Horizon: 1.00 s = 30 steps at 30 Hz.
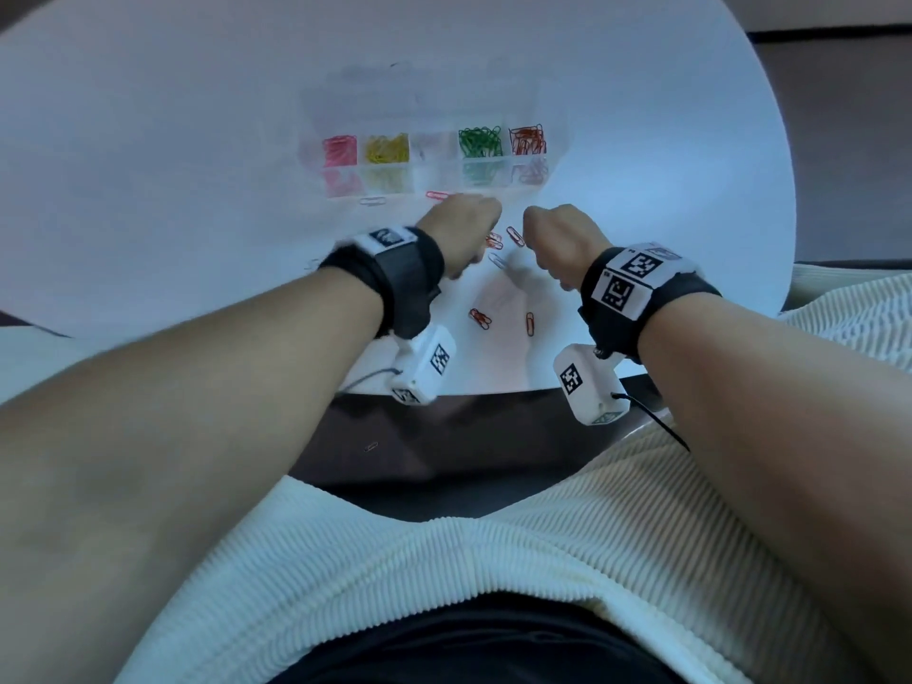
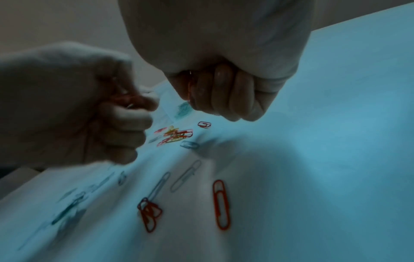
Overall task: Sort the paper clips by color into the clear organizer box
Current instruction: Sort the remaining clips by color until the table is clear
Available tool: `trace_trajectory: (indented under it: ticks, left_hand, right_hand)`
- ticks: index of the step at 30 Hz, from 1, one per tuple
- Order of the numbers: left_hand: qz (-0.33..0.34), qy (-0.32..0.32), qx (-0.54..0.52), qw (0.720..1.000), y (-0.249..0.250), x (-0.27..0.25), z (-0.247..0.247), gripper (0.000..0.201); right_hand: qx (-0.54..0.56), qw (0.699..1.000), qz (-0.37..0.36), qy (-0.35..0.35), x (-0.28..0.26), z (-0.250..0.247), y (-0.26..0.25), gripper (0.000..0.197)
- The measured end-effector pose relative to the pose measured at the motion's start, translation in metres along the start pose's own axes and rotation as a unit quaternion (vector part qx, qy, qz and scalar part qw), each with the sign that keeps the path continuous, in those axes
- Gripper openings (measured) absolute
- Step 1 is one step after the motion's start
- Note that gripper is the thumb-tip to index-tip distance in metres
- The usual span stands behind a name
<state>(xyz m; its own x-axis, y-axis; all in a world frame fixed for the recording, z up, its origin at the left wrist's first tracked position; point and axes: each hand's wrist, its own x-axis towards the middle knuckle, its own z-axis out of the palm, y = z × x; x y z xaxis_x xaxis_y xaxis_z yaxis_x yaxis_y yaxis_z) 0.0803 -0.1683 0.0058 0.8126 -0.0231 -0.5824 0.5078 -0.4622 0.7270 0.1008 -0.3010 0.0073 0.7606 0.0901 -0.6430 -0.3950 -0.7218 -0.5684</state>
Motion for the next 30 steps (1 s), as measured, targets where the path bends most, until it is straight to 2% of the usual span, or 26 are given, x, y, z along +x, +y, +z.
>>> trace_trajectory:
  ticks: [2,3,6,11,13,15,17,20,23,26,30]
  left_hand:
    - [-0.065,-0.018,-0.180,0.981,-0.012,-0.013,0.001,0.021]
    - [-0.079,-0.013,-0.233,0.969,-0.018,-0.019,0.001,0.021]
    - [-0.066,0.029,-0.309,0.948,-0.029,-0.029,-0.001,0.025]
    - [-0.030,0.074,-0.395,0.915,-0.018,-0.041,-0.034,0.025]
    - [-0.014,0.076,-0.400,0.913,-0.011,-0.043,-0.056,0.027]
    - [-0.015,0.090,-0.372,0.924,-0.007,-0.042,-0.079,0.027]
    - [-0.031,0.122,-0.338,0.933,-0.007,-0.039,-0.102,0.029]
    - [-0.052,0.179,-0.310,0.932,-0.018,-0.032,-0.128,0.029]
    - [-0.078,0.186,-0.325,0.924,-0.030,-0.026,-0.142,0.025]
    - [-0.097,0.173,-0.344,0.918,-0.035,-0.021,-0.153,0.025]
    - [-0.077,0.204,-0.364,0.905,-0.027,-0.015,-0.167,0.024]
  right_hand:
    - [0.070,0.997,0.025,-0.021,-0.005,0.000,0.001,0.019]
    - [0.104,0.993,0.033,-0.036,-0.007,0.001,0.000,0.020]
    - [0.193,0.978,0.032,-0.078,-0.012,0.007,-0.009,0.029]
    - [0.284,0.953,-0.006,-0.104,-0.021,0.027,-0.044,0.026]
    - [0.305,0.948,-0.009,-0.091,-0.020,0.038,-0.062,0.028]
    - [0.301,0.951,0.002,-0.063,-0.019,0.050,-0.078,0.026]
    - [0.262,0.964,0.011,-0.036,-0.016,0.060,-0.092,0.021]
    - [0.151,0.988,-0.017,-0.006,-0.016,0.069,-0.115,0.011]
    - [0.112,0.993,-0.034,0.030,-0.010,0.074,-0.131,0.010]
    - [0.191,0.981,-0.011,0.030,-0.002,0.074,-0.144,0.016]
    - [0.324,0.946,-0.020,0.004,0.001,0.074,-0.165,0.011]
